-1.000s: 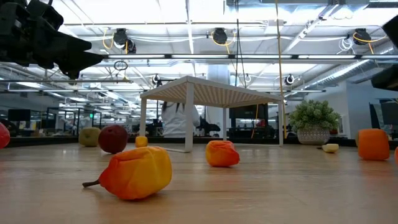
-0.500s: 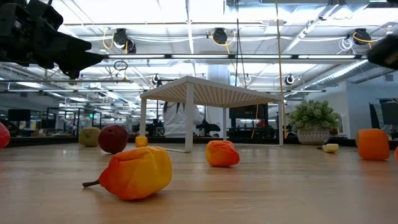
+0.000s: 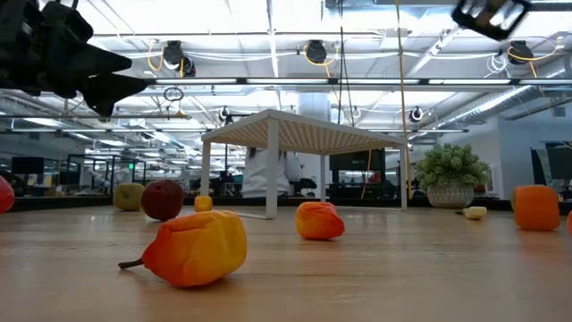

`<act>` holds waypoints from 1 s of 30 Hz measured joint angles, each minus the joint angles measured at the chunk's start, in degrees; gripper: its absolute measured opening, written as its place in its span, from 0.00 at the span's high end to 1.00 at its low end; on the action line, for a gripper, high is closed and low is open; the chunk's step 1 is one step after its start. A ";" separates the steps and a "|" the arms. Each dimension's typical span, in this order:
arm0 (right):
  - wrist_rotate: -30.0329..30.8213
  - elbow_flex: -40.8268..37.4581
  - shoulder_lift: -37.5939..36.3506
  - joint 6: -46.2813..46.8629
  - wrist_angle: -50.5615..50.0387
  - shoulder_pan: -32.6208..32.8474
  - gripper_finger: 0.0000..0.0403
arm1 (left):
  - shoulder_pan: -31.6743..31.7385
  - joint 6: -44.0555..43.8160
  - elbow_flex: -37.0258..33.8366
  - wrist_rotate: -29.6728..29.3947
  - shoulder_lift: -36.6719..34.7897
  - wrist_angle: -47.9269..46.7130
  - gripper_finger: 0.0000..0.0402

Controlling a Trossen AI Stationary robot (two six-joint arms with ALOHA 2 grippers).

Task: Pick & Place Fruit
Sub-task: Put the red strainer bowl on the shelf

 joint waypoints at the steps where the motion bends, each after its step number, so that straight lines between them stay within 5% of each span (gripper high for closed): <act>1: -0.02 0.00 0.00 0.06 1.85 -0.38 1.00 | 0.00 -1.60 0.00 0.04 0.00 0.07 0.38; 12: 0.34 0.02 0.01 3.16 14.10 -7.34 1.00 | 0.00 -16.67 0.00 0.10 -0.02 4.39 0.38; 30: 14.72 0.04 0.02 6.25 14.54 -18.87 1.00 | 0.00 -18.55 0.00 0.08 0.00 9.21 0.38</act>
